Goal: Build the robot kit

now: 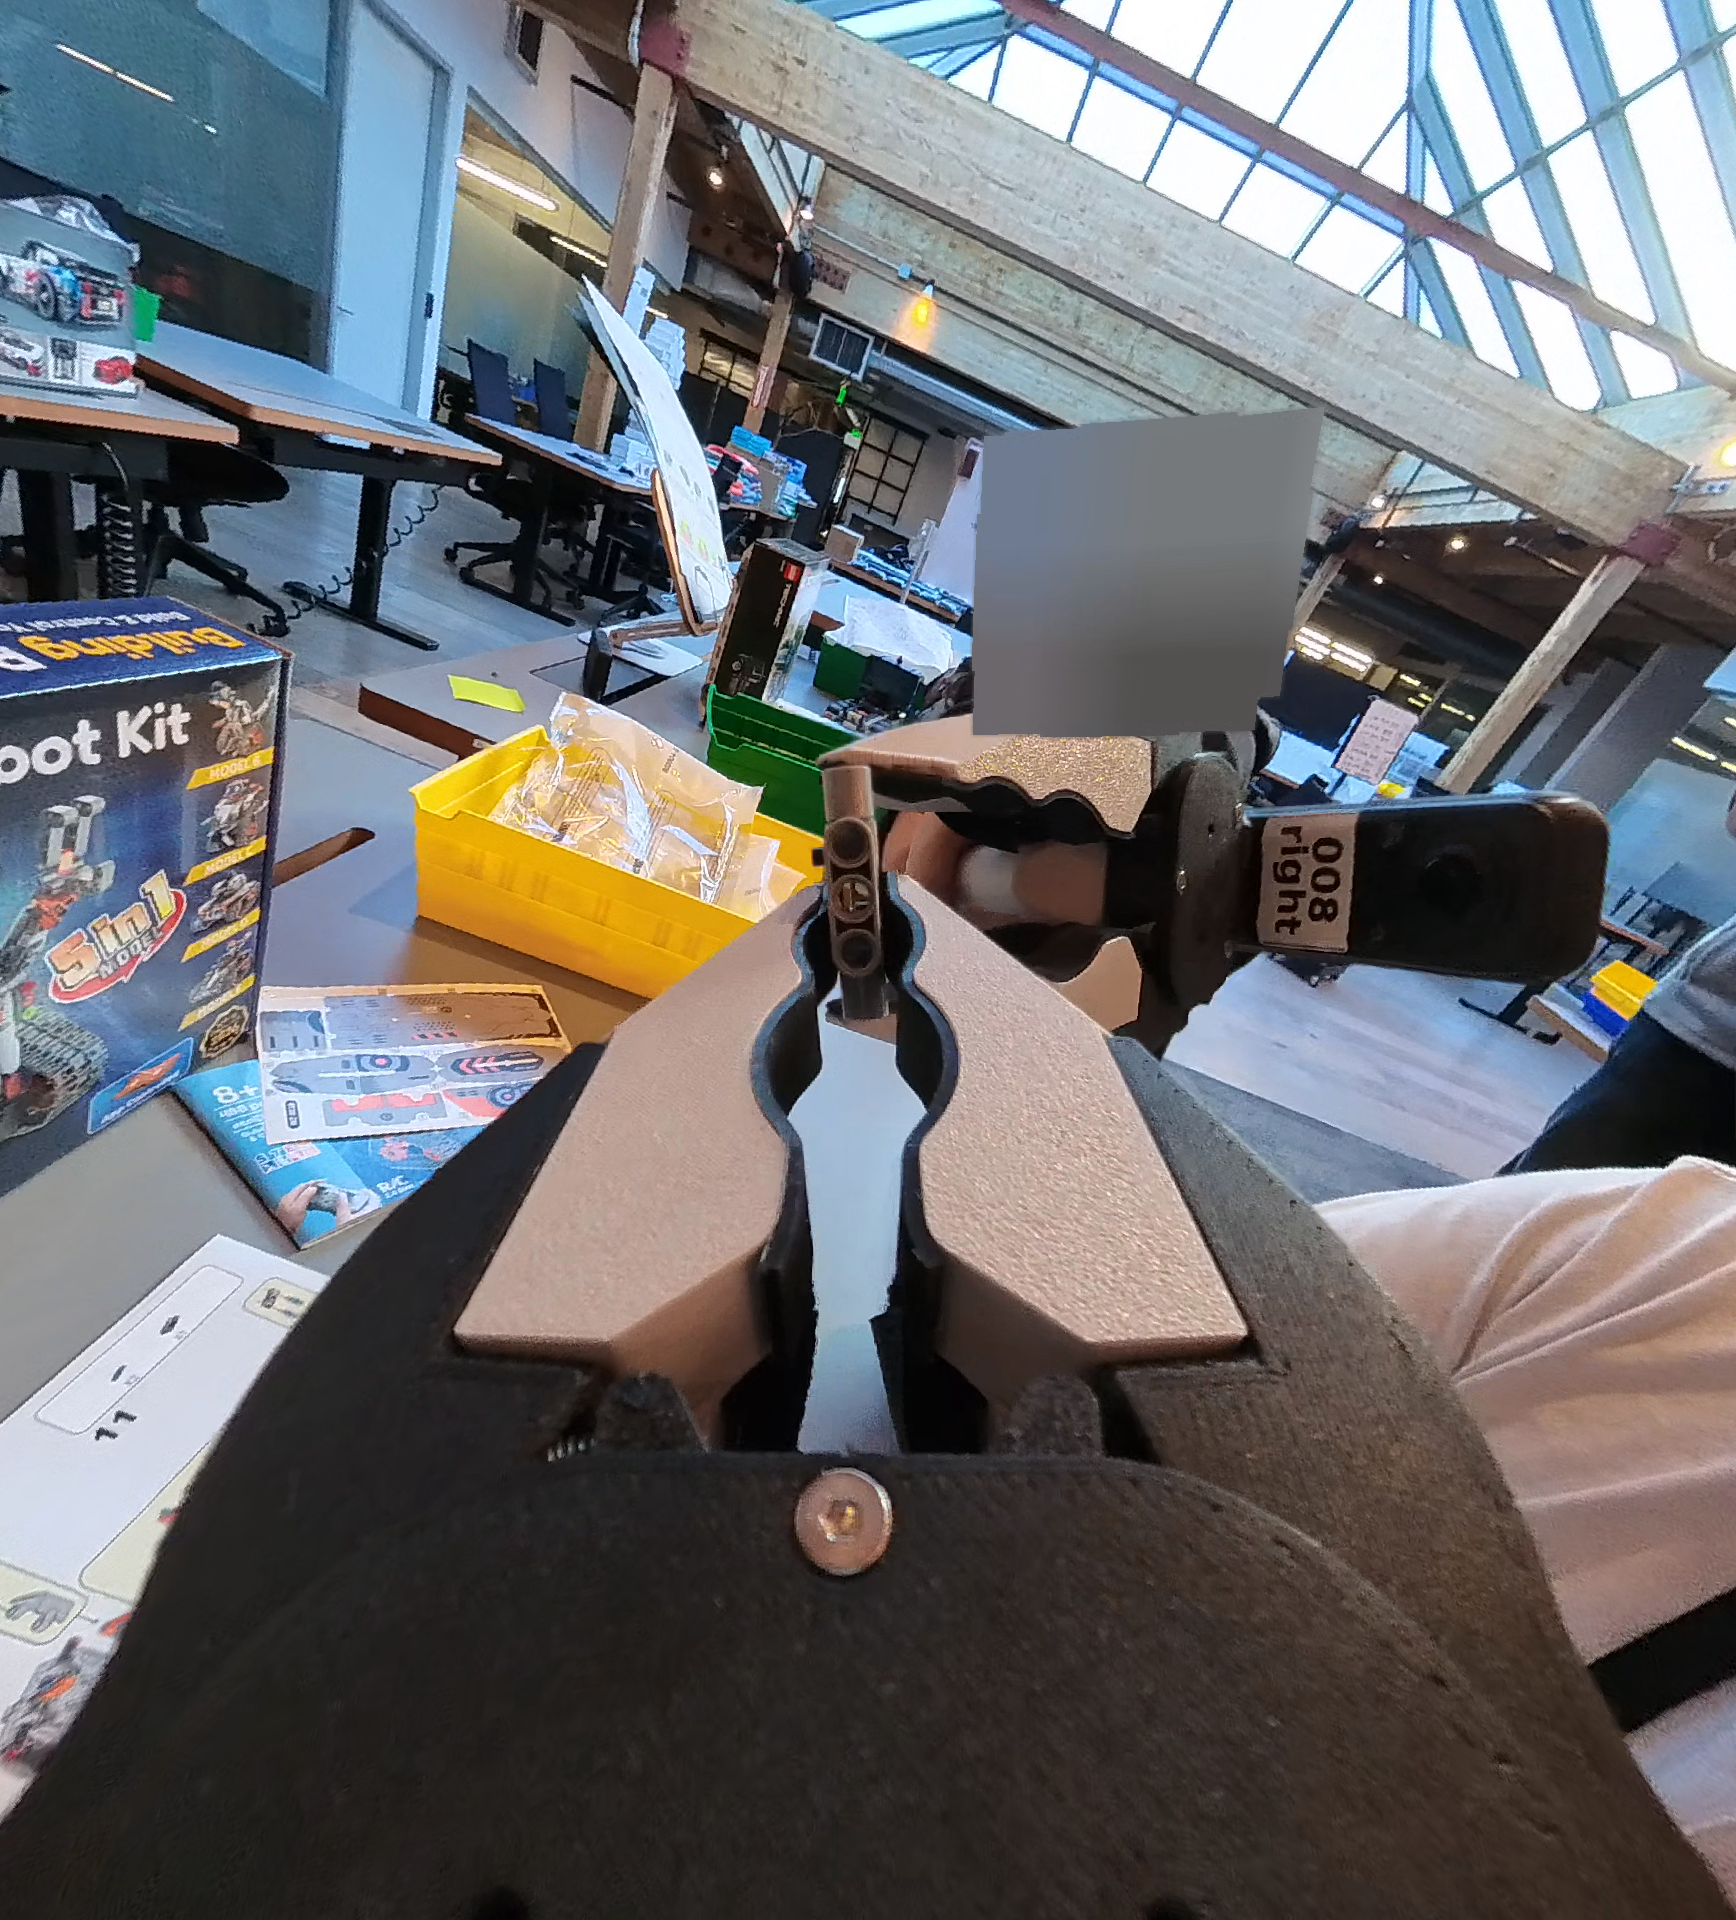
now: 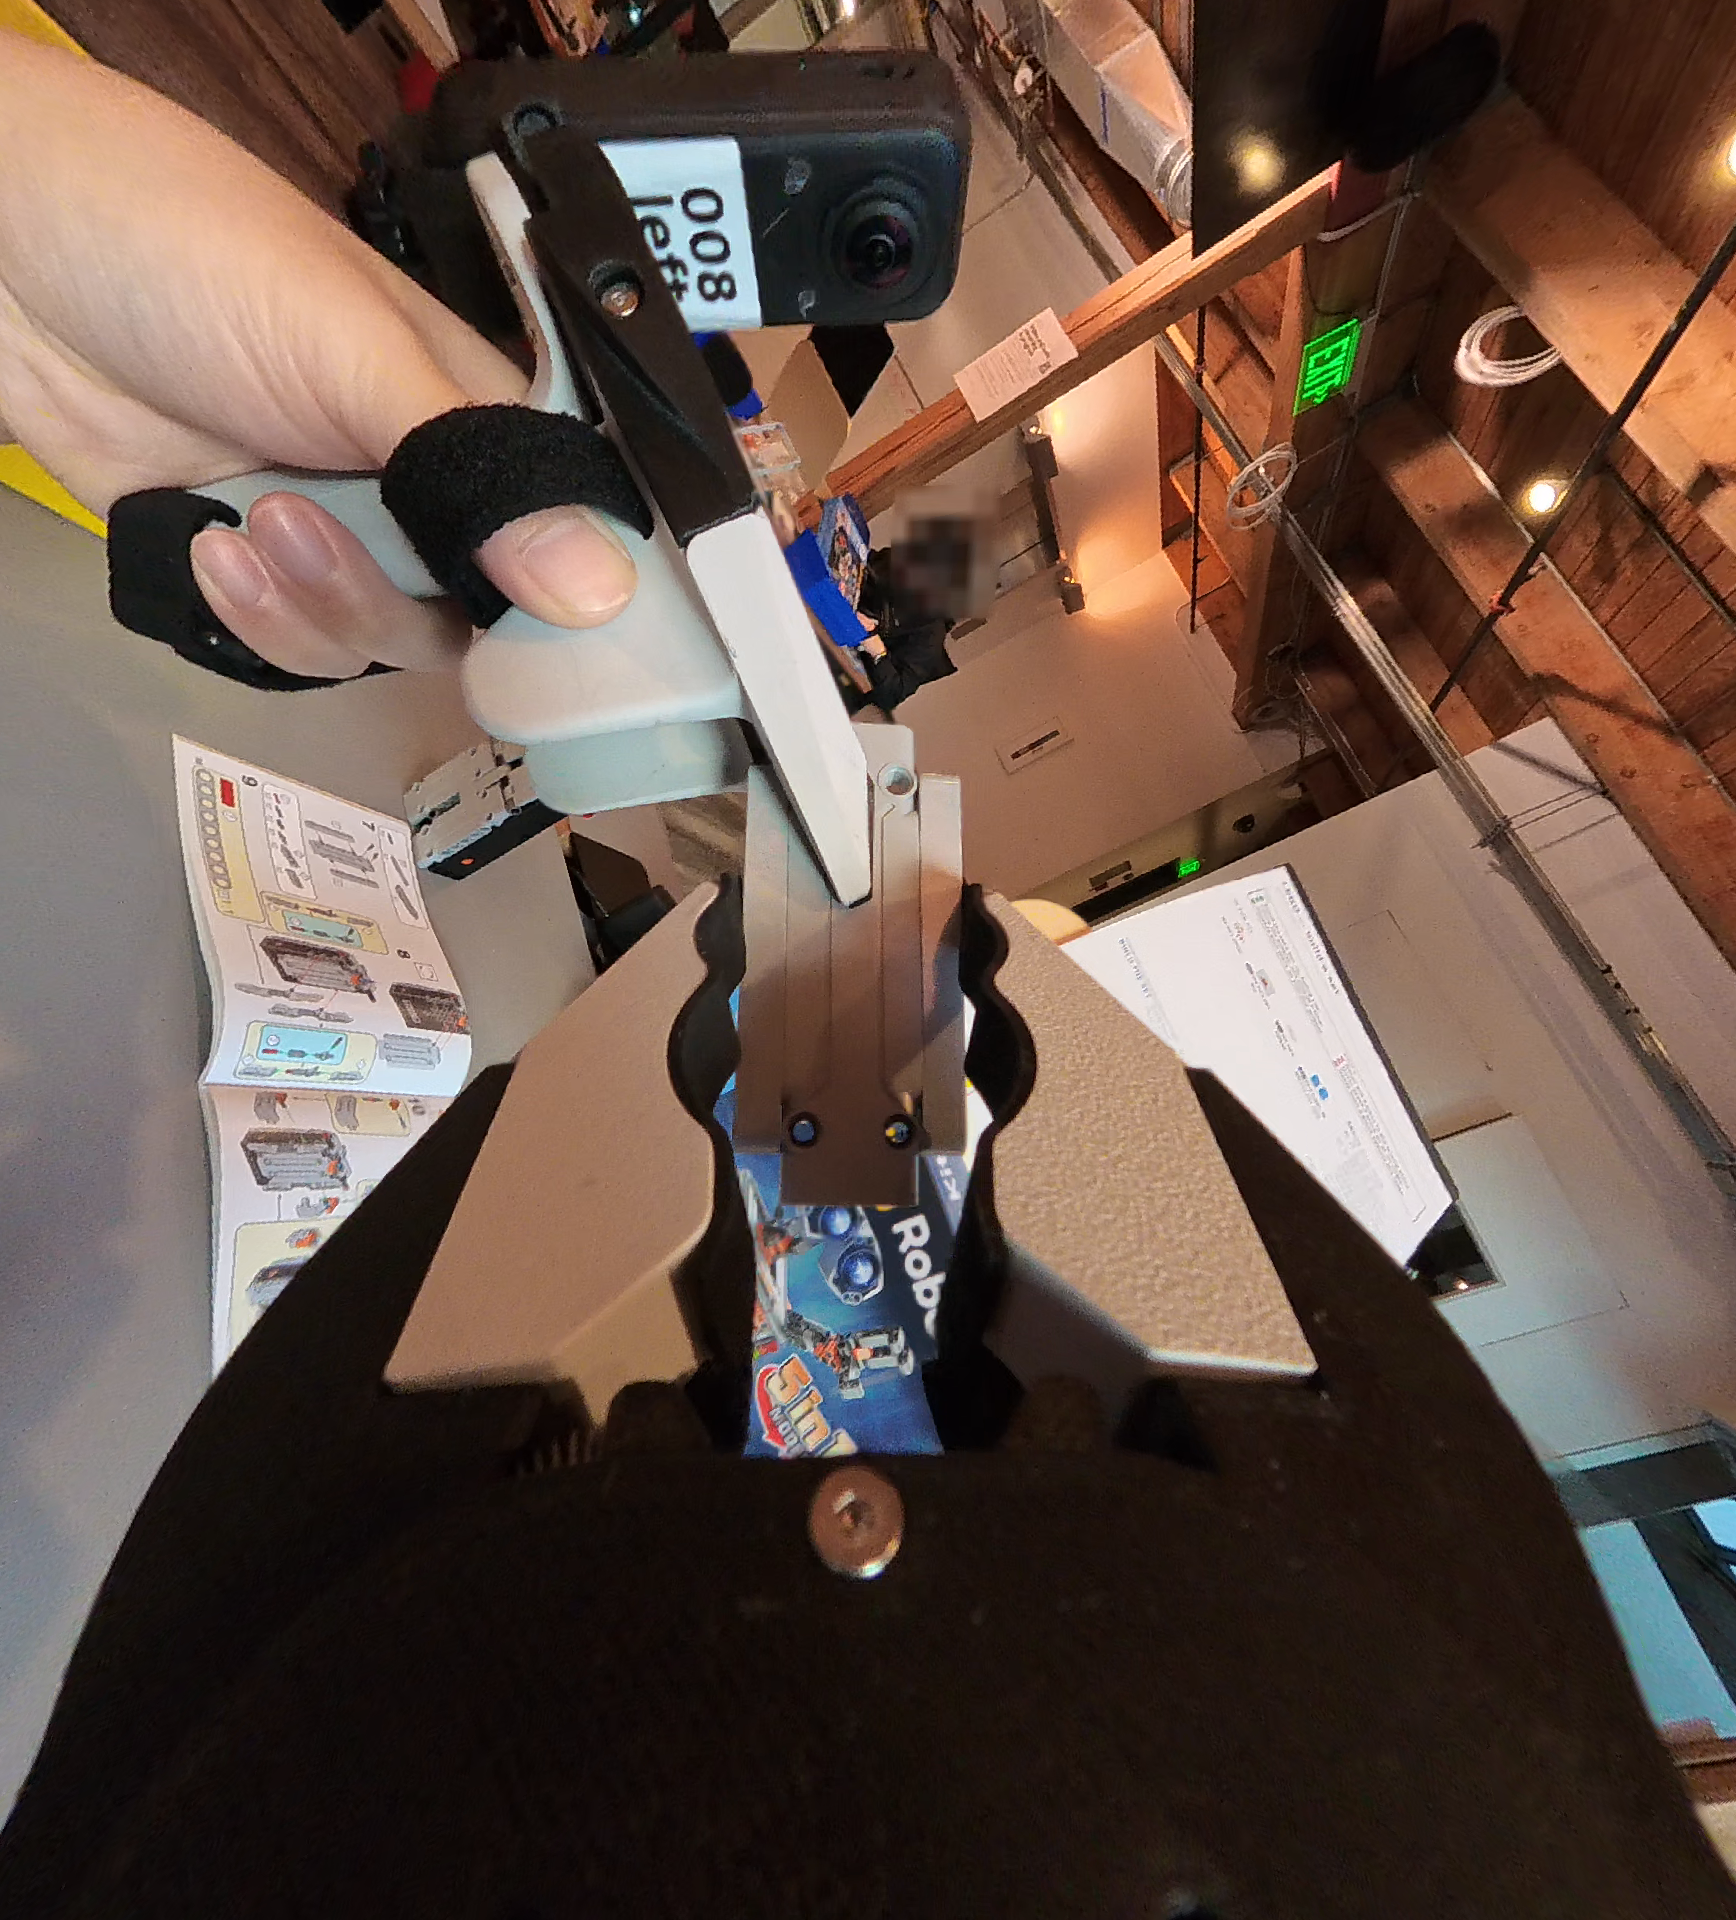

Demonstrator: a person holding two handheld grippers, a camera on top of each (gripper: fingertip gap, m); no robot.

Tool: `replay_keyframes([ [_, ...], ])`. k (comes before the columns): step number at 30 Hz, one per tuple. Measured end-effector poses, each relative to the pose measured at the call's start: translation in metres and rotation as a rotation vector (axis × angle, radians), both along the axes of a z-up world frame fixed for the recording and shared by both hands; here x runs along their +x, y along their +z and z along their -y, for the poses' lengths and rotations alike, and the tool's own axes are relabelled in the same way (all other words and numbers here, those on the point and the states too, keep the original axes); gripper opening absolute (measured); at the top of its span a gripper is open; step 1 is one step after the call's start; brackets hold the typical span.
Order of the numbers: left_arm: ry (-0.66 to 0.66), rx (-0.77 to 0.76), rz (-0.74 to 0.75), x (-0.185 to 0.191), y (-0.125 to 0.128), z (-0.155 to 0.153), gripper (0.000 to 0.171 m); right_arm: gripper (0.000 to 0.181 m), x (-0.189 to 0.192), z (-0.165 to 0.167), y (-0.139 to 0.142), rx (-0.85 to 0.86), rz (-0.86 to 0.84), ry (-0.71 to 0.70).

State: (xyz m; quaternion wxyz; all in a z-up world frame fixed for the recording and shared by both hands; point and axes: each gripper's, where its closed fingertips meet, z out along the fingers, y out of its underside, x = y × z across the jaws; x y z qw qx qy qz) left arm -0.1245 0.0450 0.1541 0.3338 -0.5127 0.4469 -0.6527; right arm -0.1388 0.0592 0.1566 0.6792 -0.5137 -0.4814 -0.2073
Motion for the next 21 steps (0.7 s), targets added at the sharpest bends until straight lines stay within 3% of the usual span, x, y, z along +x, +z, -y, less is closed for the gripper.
replay_keyframes([
  [5,0.001,-0.002,-0.013,0.003,-0.004,-0.002,0.004,0.041,0.002,-0.003,-0.003,-0.040,-0.025,0.009],
  [8,-0.005,0.011,-0.021,0.004,-0.005,0.001,0.004,0.049,-0.007,0.003,0.005,0.058,0.027,0.007],
  [10,-0.001,0.053,-0.052,0.008,-0.010,0.004,0.005,0.051,-0.013,0.004,0.004,0.036,0.019,0.012],
  [13,-0.013,0.051,-0.043,0.012,-0.009,0.011,0.005,0.054,-0.002,-0.004,0.001,0.038,0.061,-0.079],
  [15,-0.018,0.039,-0.030,0.012,-0.008,0.012,0.005,0.044,-0.004,-0.003,-0.001,0.024,0.054,-0.063],
  [21,-0.024,0.028,-0.023,0.008,-0.005,0.011,0.005,0.042,-0.011,-0.003,0.004,0.088,0.070,-0.060],
])
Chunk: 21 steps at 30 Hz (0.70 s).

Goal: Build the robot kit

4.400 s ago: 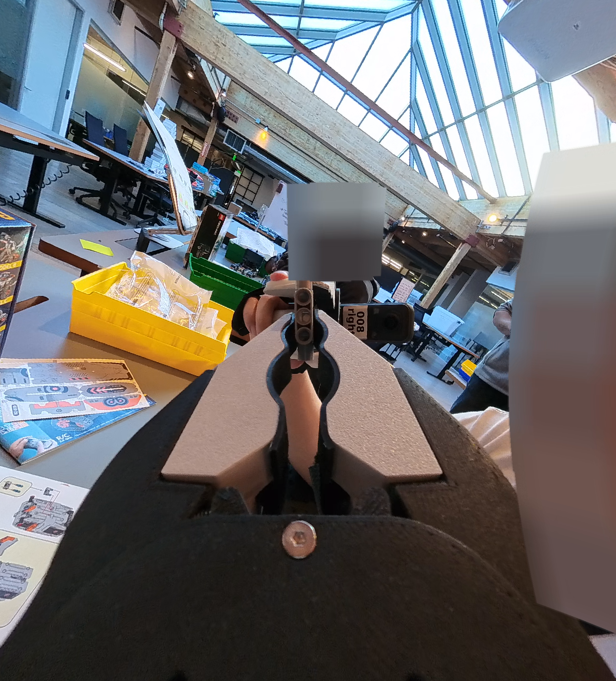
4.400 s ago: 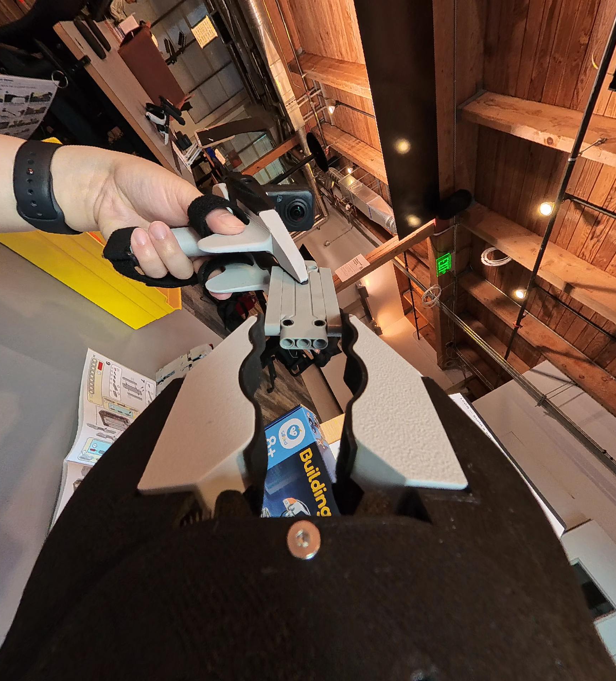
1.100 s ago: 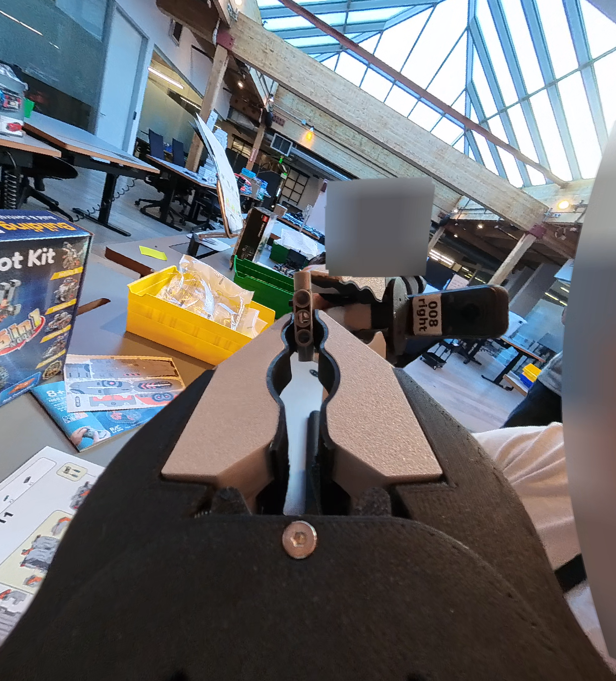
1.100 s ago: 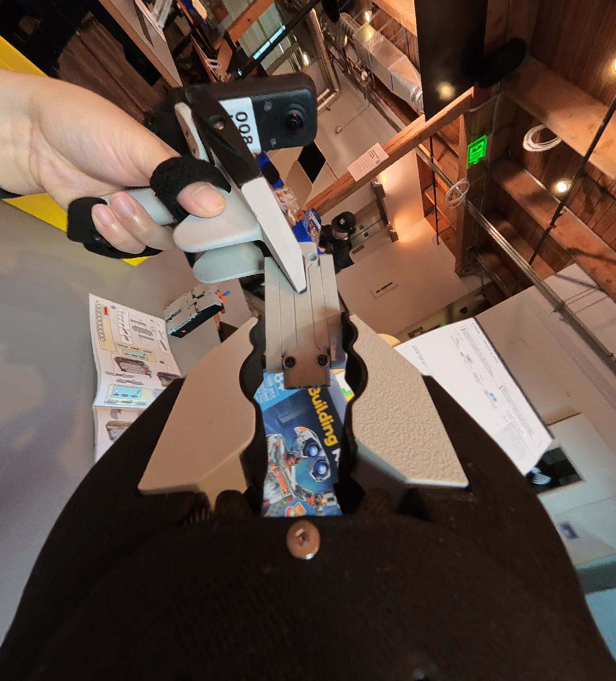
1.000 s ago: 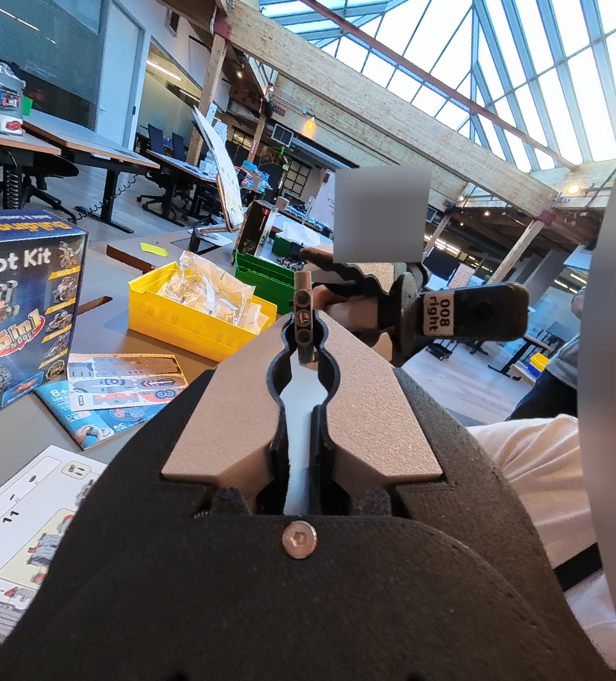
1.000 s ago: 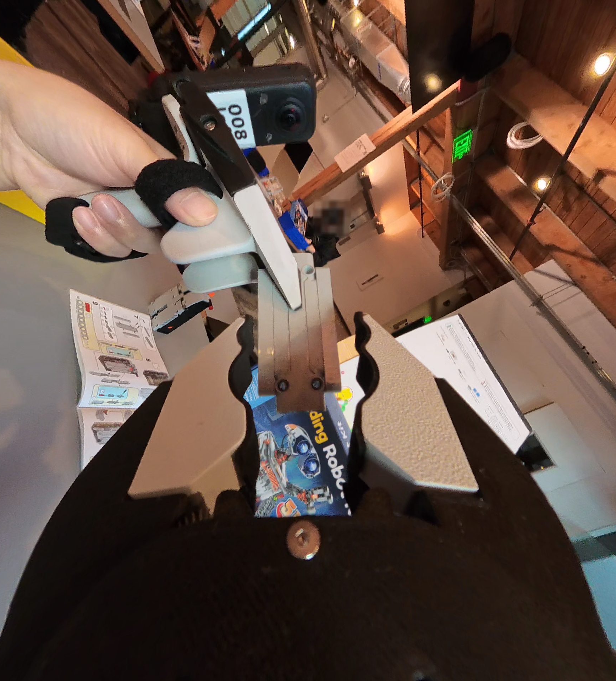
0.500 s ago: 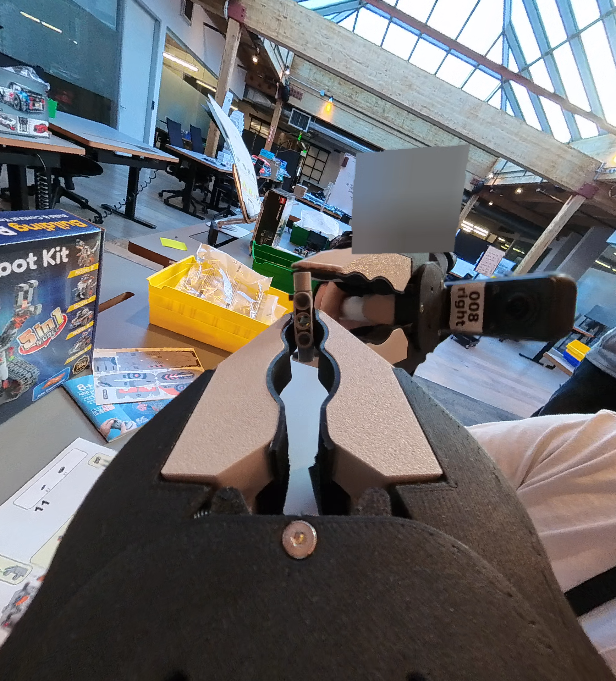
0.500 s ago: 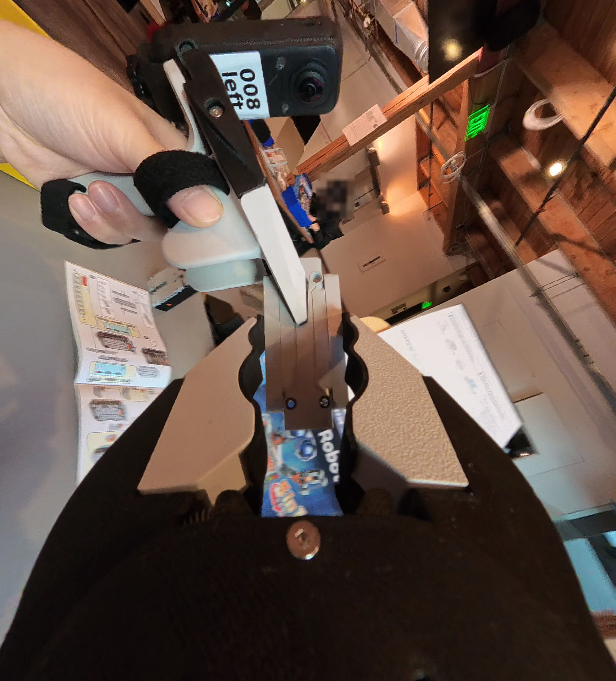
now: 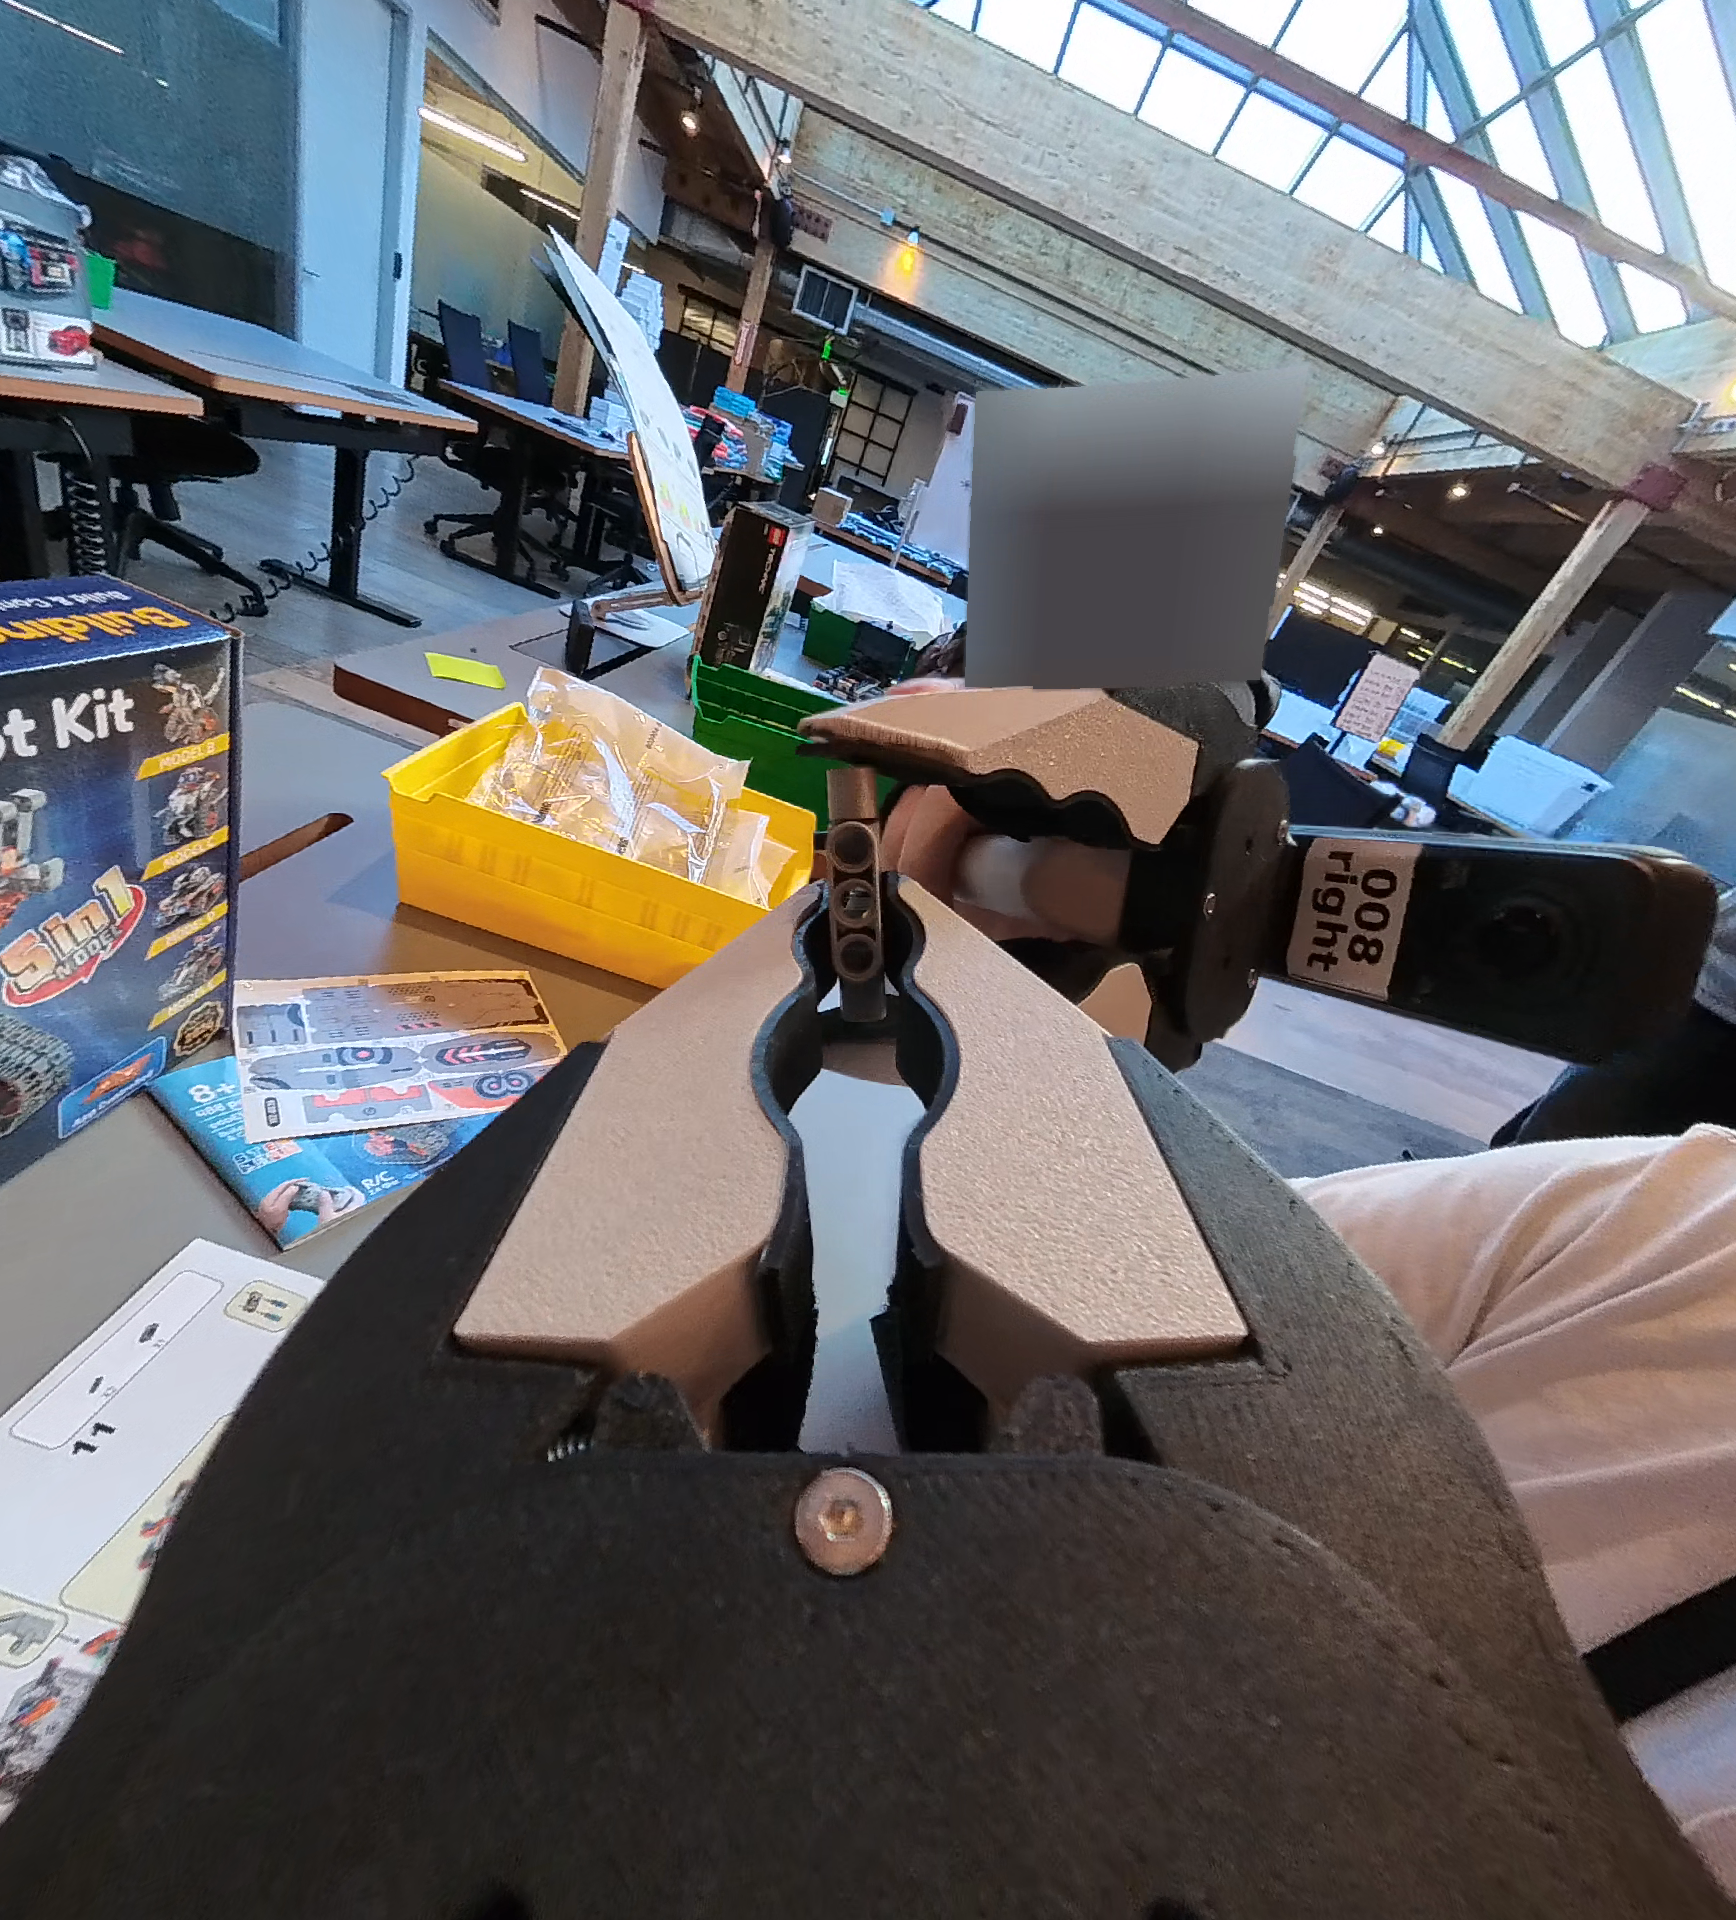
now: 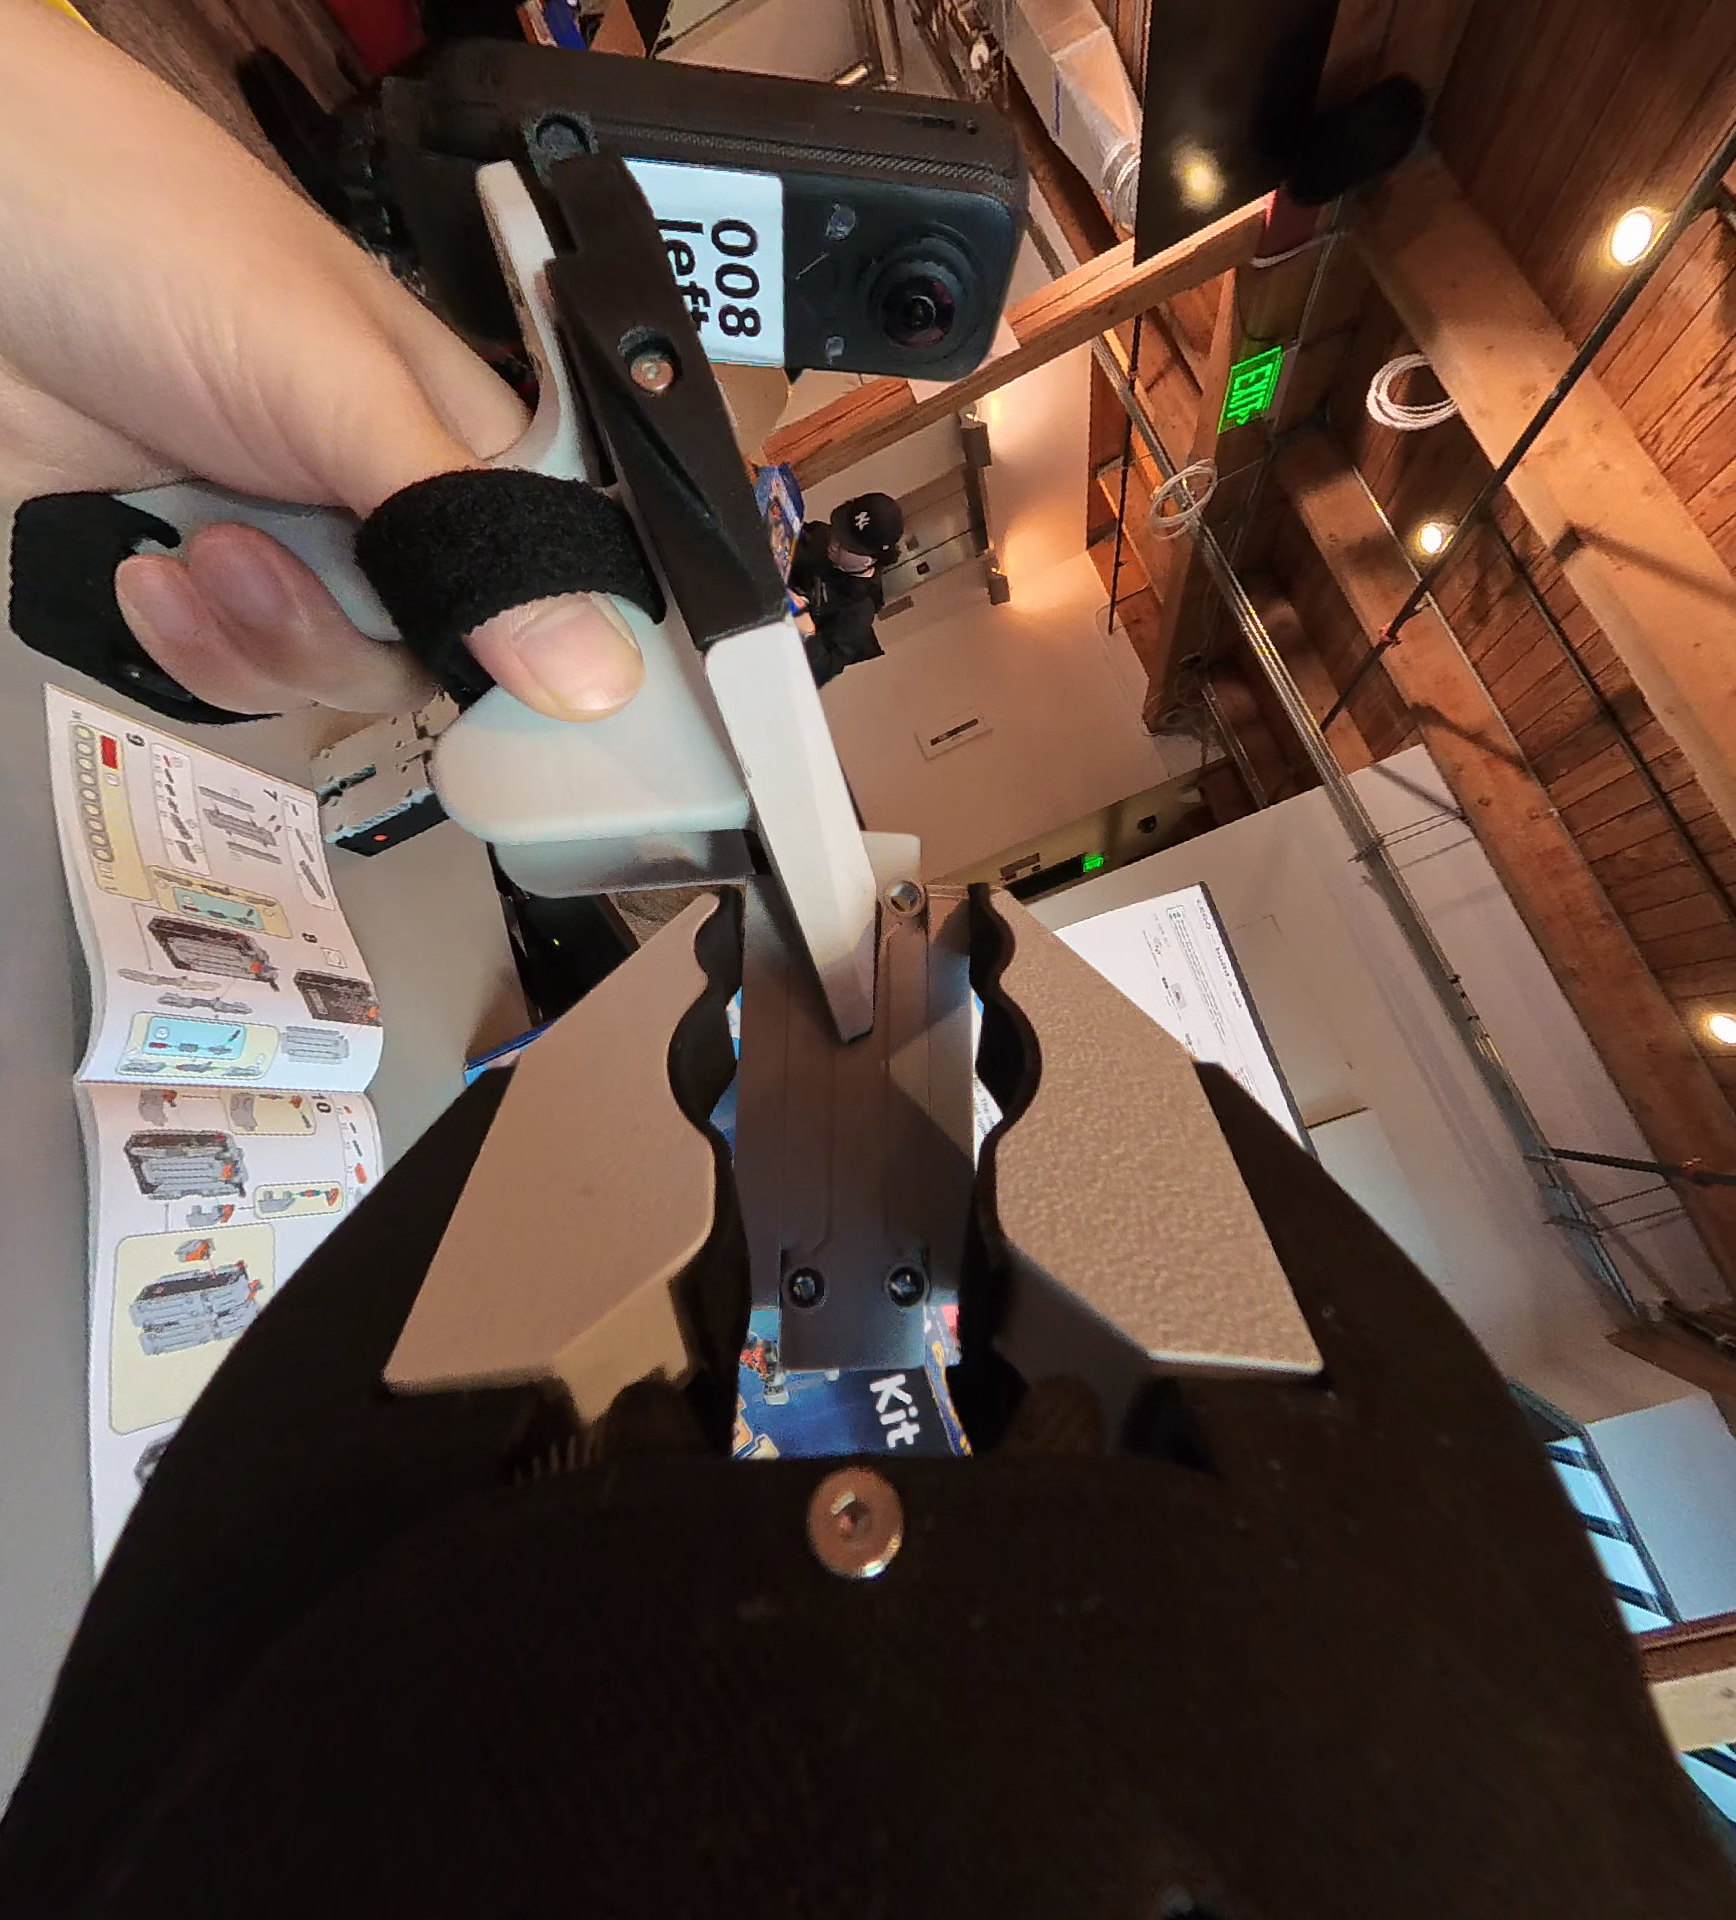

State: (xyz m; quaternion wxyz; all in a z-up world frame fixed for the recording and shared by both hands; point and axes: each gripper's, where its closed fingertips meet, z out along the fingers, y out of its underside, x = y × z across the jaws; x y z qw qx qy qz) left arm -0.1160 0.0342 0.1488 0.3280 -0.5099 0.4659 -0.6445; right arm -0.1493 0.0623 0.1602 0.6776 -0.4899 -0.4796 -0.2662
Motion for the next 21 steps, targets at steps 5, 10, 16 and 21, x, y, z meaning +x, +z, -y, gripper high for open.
replay_keyframes([
  [5,0.015,0.022,-0.042,0.001,-0.008,-0.004,0.005,0.042,0.000,-0.004,-0.007,-0.031,-0.010,0.034],
  [10,0.151,0.077,-0.137,-0.014,-0.026,-0.049,0.005,0.082,0.013,-0.013,-0.027,-0.203,-0.072,0.077],
  [16,-0.044,-0.067,-0.466,-0.052,-0.105,-0.070,0.005,0.051,0.033,-0.024,-0.069,-0.666,-0.524,0.435],
  [21,-0.159,-0.046,-0.652,-0.057,-0.153,-0.063,0.005,0.035,0.000,-0.046,-0.125,-1.086,-0.747,0.586],
])
